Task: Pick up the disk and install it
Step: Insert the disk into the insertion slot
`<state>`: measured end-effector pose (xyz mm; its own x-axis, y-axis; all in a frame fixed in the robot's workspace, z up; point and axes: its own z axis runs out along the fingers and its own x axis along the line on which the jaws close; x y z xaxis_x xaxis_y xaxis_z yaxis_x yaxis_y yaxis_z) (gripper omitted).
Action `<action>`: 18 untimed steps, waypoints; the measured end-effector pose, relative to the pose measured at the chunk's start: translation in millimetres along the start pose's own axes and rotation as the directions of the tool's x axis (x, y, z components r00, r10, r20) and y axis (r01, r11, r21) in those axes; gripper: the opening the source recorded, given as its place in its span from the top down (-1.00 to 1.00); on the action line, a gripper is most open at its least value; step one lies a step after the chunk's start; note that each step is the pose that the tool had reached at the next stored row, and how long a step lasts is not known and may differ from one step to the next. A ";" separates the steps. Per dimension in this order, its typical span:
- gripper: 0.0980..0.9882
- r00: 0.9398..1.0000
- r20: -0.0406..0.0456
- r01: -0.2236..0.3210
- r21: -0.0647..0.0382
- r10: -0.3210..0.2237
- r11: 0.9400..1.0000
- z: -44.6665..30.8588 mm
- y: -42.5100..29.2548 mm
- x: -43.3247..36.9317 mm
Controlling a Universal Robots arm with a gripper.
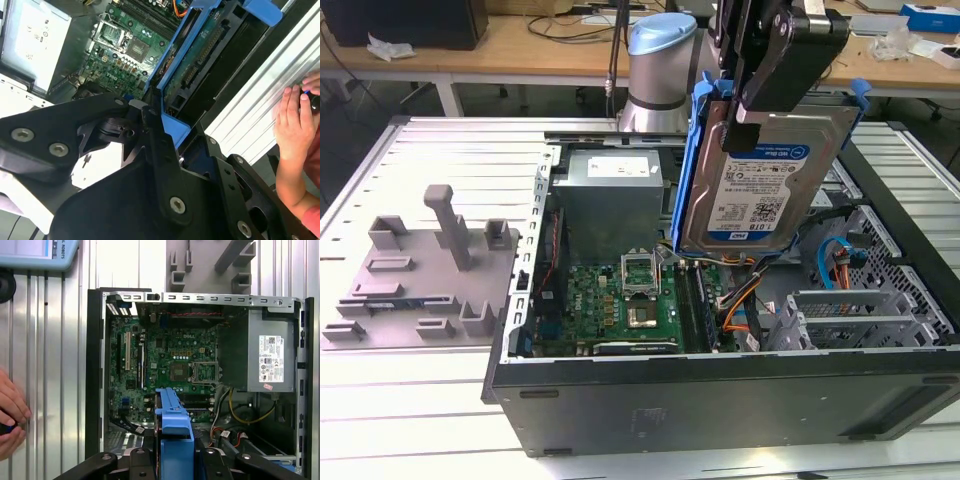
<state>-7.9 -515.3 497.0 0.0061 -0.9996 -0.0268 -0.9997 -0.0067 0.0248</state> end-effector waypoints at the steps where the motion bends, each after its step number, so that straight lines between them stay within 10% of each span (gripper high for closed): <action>1: 0.39 1.000 0.000 0.000 0.000 0.000 1.000 0.0 0.0 0.0; 18: 0.39 1.000 0.027 0.001 0.000 -0.001 1.000 0.9 0.0 5.0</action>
<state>-7.9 -520.2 496.0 0.0061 -0.9985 -0.0539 -0.9997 -0.0074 0.0243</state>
